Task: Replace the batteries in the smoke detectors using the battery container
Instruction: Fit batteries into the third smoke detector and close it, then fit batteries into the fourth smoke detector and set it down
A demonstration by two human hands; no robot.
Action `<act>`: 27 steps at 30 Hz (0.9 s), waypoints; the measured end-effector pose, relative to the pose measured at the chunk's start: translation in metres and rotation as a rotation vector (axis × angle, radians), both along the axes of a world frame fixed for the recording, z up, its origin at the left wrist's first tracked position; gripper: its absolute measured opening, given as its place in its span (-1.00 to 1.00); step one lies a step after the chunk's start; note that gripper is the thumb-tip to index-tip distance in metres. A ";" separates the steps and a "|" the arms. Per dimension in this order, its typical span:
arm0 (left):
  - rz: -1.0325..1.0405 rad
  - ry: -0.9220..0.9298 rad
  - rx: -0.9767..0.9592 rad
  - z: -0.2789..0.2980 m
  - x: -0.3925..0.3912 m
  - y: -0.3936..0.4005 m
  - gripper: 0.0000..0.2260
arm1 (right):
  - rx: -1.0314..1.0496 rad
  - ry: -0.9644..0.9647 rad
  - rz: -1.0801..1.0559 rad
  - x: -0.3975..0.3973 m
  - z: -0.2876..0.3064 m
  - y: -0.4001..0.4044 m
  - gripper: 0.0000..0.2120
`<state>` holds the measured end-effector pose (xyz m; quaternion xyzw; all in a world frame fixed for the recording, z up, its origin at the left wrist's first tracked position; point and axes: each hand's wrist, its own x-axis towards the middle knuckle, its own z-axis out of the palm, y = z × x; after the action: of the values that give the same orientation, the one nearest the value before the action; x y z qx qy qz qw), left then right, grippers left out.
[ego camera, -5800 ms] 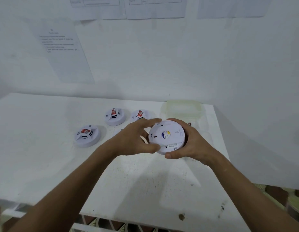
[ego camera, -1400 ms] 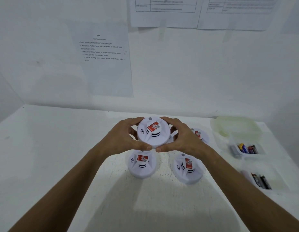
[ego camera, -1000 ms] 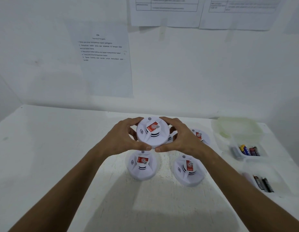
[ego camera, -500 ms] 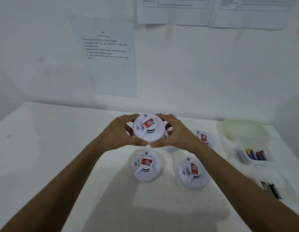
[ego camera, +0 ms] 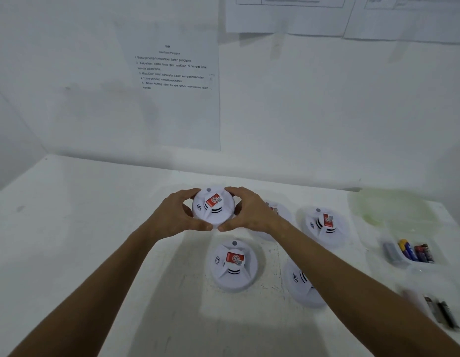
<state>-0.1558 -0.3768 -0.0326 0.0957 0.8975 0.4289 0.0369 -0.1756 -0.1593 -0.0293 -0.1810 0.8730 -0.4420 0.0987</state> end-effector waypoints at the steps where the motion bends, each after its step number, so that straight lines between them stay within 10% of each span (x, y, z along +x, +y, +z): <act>1: 0.007 -0.009 -0.006 -0.005 -0.002 -0.003 -0.30 | 0.006 -0.001 -0.005 -0.001 -0.003 -0.004 -0.21; 27: 0.003 -0.102 -0.176 -0.019 -0.007 -0.010 -0.54 | 0.078 -0.080 -0.032 -0.003 -0.025 -0.017 -0.09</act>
<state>-0.1630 -0.3867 -0.0519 0.0686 0.9288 0.3529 0.0902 -0.1789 -0.1761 -0.0547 -0.1454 0.8877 -0.4160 0.1336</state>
